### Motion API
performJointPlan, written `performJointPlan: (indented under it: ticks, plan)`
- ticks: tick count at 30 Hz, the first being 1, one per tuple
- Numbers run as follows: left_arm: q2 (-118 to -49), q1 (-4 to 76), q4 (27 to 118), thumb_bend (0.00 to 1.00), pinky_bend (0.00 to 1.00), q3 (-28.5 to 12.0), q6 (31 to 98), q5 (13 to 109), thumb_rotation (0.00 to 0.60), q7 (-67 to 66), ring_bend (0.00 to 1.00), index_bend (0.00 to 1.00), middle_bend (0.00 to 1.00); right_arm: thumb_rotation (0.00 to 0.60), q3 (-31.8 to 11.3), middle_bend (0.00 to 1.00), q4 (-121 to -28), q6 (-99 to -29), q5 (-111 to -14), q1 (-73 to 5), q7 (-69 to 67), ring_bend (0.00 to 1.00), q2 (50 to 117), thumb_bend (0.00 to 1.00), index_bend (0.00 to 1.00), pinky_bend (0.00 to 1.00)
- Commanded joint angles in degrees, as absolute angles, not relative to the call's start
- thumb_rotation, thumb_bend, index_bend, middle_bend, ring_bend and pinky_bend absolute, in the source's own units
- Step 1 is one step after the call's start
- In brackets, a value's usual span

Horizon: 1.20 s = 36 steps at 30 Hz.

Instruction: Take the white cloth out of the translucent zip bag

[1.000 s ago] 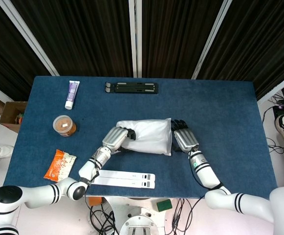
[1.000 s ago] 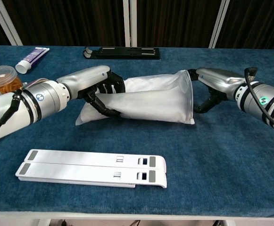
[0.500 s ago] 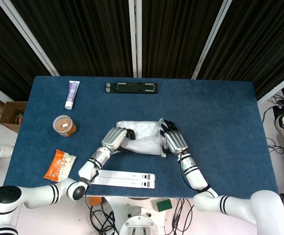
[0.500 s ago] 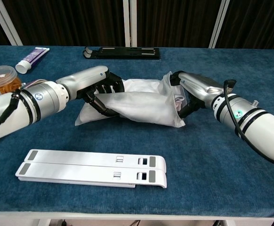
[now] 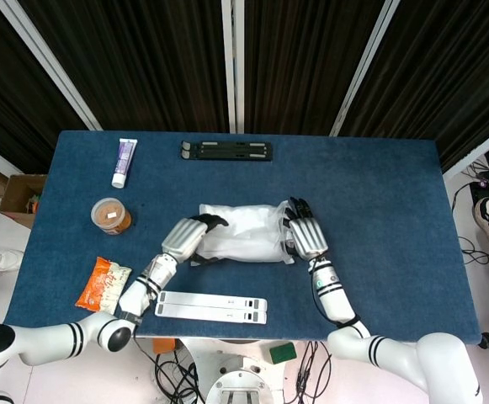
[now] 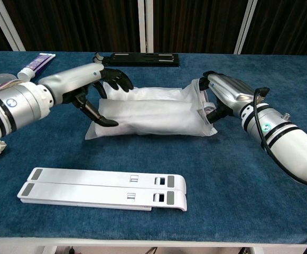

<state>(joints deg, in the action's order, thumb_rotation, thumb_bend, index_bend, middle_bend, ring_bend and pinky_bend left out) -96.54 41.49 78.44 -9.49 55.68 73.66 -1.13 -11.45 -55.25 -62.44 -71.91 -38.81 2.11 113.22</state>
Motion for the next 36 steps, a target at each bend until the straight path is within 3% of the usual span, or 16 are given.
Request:
performJointPlan:
  ticks: [1,5,8,15,21,29,36]
  plan:
    - [-94.15,38.68,78.07,0.14,0.3,-7.6,61.72,78.18,0.6,-2.35,0.18,0.24,0.21,0.6,-12.18,0.28,-54.41,-60.93,-71.94,-38.87,-0.11,0.0,112.7,0.42,0.8,0.0]
    - [-93.36,37.39,76.32,0.14,0.29,-6.9,63.45,79.0,0.6,-2.28,0.18,0.27,0.21,0.6,-12.26,0.28,-53.67,-59.94,-72.39,-38.99,-0.88,0.0,111.98,0.42,0.8,0.0]
    - [-93.78,37.79,74.72,0.15,0.28,-9.26,61.34,75.67,0.6,0.84,0.17,0.32,0.21,0.6,-11.63,0.28,-53.24,-59.21,-73.05,-38.84,-1.61,0.0,111.79,0.42,0.8,0.0]
    - [-93.96,43.7,71.2,0.23,0.28,-18.8,47.75,61.26,0.6,6.78,0.12,0.36,0.19,0.6,-10.47,0.28,-51.16,-60.93,-75.79,-38.62,-1.96,0.0,112.87,0.42,0.8,0.0]
    - [-94.21,47.93,69.48,0.22,0.27,-21.6,40.63,49.65,0.6,2.44,0.09,0.35,0.17,0.6,-10.03,0.28,-49.73,-62.12,-77.44,-38.53,-2.21,0.0,113.4,0.43,0.8,0.0]
    - [-94.44,52.56,68.95,0.22,0.27,-21.22,35.32,36.94,0.6,-2.54,0.09,0.37,0.16,0.6,-9.81,0.28,-48.43,-62.96,-78.76,-38.37,-3.06,0.0,113.96,0.43,0.8,0.0]
    - [-94.25,57.14,68.93,0.22,0.27,-18.16,34.79,28.06,0.591,-8.44,0.09,0.4,0.16,0.6,-9.88,0.28,-47.77,-63.3,-79.44,-38.22,-4.4,0.0,114.08,0.43,0.8,0.0]
